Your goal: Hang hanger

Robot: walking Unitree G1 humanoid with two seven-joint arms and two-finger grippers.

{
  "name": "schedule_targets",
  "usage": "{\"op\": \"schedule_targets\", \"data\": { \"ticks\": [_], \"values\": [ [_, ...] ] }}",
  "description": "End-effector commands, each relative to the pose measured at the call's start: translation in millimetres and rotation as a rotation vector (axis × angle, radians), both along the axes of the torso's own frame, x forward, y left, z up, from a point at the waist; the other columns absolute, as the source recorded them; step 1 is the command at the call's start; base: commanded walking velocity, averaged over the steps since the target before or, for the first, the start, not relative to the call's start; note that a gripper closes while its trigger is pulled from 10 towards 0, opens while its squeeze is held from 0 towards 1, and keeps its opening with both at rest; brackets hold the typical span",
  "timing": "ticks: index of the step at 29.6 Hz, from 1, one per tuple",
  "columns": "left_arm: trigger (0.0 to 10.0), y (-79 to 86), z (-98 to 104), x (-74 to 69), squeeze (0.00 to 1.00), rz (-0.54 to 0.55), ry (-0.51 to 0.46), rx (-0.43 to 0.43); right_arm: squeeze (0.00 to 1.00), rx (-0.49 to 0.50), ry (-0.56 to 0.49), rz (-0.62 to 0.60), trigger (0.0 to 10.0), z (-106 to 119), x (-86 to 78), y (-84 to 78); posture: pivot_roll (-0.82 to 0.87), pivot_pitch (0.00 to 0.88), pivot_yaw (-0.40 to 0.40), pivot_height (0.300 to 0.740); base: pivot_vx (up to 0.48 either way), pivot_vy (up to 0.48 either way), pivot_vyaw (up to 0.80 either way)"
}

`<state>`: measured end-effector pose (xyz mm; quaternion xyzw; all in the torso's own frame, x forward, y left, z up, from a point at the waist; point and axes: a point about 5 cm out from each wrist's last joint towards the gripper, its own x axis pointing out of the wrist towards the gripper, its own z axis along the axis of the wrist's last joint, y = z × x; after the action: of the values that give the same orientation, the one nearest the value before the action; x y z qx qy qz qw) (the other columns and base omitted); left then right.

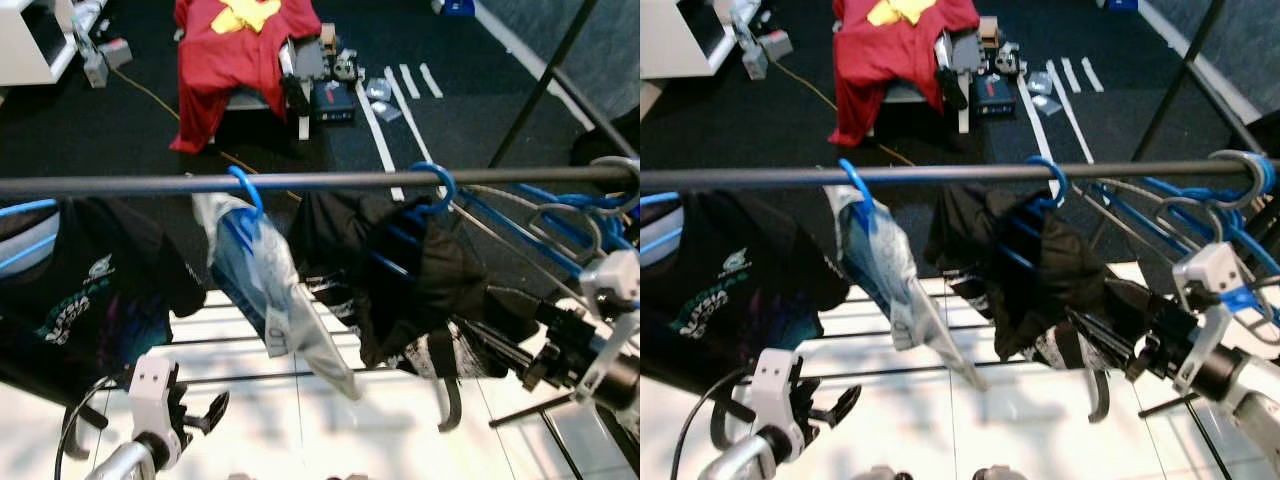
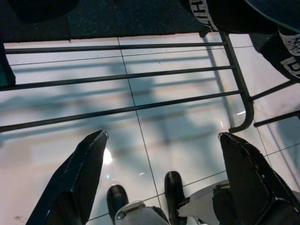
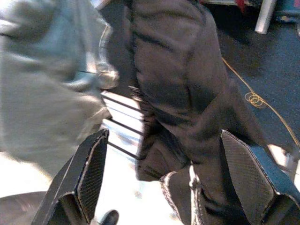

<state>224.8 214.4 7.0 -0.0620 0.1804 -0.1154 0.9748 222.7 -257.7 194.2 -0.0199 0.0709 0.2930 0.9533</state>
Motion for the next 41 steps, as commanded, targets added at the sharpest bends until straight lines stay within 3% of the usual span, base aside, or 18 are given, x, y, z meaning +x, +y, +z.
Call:
{"op": "schedule_targets", "data": {
  "ticks": [1,5,11,17,22,26,34,41],
  "values": [
    [10.0,8.3,-8.8,-10.2,0.0,0.011,0.041,0.016,0.0,-0.017,0.016,-0.03,10.0,-7.1,0.6,-3.1,-0.06,0.23,-0.024,0.74,0.0,0.0,0.0],
    [10.0,12.5,-15.4,-14.9,0.0,0.025,0.059,0.02,0.0,0.003,0.0,-0.075,10.0,-7.6,8.7,-5.9,-0.06,0.23,-0.024,0.74,0.0,0.0,0.0],
    [10.0,12.4,-20.7,-17.4,0.0,0.026,0.074,0.021,0.0,0.021,-0.019,-0.047,10.0,-5.0,12.5,1.0,-0.05,0.23,-0.024,0.74,0.0,0.0,0.0],
    [10.0,14.4,-26.4,-17.4,0.0,0.018,0.082,0.031,0.0,0.173,-0.145,0.088,10.0,33.0,8.4,10.1,-0.06,0.23,-0.025,0.74,0.0,0.0,0.0],
    [10.0,15.1,-30.4,-17.3,0.0,0.021,0.087,0.027,0.0,0.225,-0.217,0.153,10.0,56.6,2.3,6.2,-0.06,0.229,-0.029,0.74,0.0,0.0,0.0],
    [10.0,17.3,-32.8,-18.2,0.0,0.026,0.092,0.024,0.0,0.187,-0.238,0.084,10.0,61.1,6.9,-4.6,-0.06,0.232,-0.03,0.74,0.0,0.0,0.0],
    [10.0,22.2,-34.0,-18.9,0.0,0.025,0.09,0.029,0.0,0.002,-0.117,-0.01,10.0,33.7,14.4,-13.2,-0.05,0.238,-0.023,0.74,0.0,0.0,0.0],
    [10.0,24.4,-33.1,-18.0,0.0,0.018,0.083,0.035,0.0,-0.036,-0.071,-0.038,10.0,21.2,21.8,-15.2,-0.05,0.243,-0.018,0.74,0.0,0.0,0.0]
  ]
}}
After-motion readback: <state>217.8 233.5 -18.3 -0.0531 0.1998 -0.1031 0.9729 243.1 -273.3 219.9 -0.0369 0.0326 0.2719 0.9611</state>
